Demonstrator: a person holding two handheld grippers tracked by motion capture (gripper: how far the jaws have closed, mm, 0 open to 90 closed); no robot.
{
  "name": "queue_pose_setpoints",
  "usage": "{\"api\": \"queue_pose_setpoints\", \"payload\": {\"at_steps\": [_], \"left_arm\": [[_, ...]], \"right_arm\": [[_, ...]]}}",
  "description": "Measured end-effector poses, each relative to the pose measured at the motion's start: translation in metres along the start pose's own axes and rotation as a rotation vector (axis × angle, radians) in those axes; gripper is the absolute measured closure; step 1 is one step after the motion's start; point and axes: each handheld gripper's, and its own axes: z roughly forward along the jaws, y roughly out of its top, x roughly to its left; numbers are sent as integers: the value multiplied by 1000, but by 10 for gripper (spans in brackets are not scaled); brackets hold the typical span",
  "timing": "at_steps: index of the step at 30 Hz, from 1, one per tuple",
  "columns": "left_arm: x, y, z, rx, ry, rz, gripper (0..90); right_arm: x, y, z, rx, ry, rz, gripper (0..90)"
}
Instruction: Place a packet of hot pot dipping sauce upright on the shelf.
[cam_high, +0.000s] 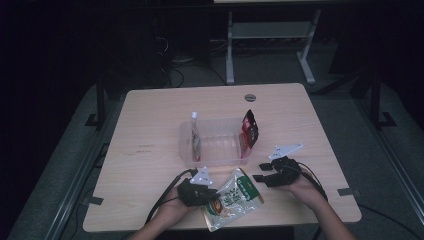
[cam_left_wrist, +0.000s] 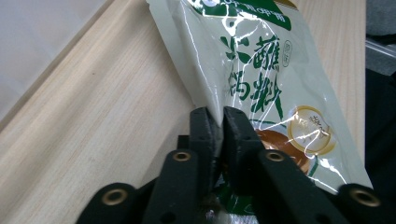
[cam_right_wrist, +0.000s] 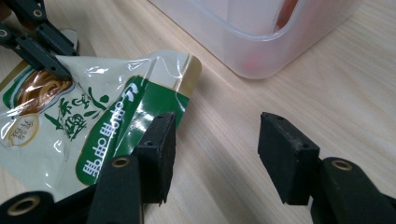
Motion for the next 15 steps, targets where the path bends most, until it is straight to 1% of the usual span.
{"api": "queue_pose_setpoints", "payload": {"at_steps": [1,3,6,8,10,11,12,13,15], "left_arm": [[1,0,0,1,-6,2,849],[2,0,-1,-14,-14,-9,867],[5,0,-3,-26,-37,-36,889],[6,0,-5,-31,-50,-44,895],[8,0,-8,-44,-55,-54,897],[9,0,-11,-54,-59,-56,898],[11,0,-14,-53,-65,-49,898],[12,0,-16,-66,-65,-48,898],[15,1,-23,-80,-71,-32,899]], "right_arm": [[0,0,0,0,1,3,459],[0,0,-1,-1,3,13,457],[-1,0,-2,-11,13,11,457],[-2,0,-4,-23,28,21,441],[-3,0,-6,-38,41,30,428],[-3,0,-7,-48,51,32,417],[-3,0,-9,-56,70,43,410],[-3,0,-10,-71,91,52,414],[-3,0,-11,-99,138,49,409]]}}
